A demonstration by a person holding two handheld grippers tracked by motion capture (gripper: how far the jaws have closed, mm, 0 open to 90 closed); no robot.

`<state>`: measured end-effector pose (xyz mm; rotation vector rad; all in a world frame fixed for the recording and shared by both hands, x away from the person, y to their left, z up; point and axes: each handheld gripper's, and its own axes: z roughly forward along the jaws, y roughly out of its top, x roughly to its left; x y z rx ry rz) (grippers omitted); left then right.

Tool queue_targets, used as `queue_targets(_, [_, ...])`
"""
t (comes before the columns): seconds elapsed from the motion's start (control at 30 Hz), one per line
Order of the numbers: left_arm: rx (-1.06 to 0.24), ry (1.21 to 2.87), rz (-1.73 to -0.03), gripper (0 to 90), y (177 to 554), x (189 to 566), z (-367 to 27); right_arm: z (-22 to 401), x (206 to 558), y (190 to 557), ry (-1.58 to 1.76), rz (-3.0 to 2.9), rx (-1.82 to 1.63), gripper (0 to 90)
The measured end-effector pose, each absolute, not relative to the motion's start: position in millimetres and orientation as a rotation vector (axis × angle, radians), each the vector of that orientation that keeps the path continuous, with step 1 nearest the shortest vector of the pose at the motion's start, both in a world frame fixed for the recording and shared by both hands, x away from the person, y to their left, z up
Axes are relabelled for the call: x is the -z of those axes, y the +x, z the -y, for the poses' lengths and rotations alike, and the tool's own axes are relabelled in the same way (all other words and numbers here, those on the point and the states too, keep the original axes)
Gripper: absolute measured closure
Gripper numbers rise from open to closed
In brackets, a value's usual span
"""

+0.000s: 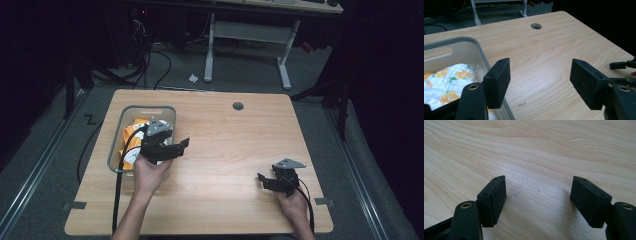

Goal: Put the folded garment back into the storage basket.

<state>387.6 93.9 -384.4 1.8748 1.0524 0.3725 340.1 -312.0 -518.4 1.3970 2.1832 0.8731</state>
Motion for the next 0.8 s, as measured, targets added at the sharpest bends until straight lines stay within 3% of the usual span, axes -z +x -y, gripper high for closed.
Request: queue_targets(0.8, [-0.297, 1.880, -0.982, 33.5, 378, 398, -60, 312, 518, 340, 1.396, -2.183, -0.873, 29.3])
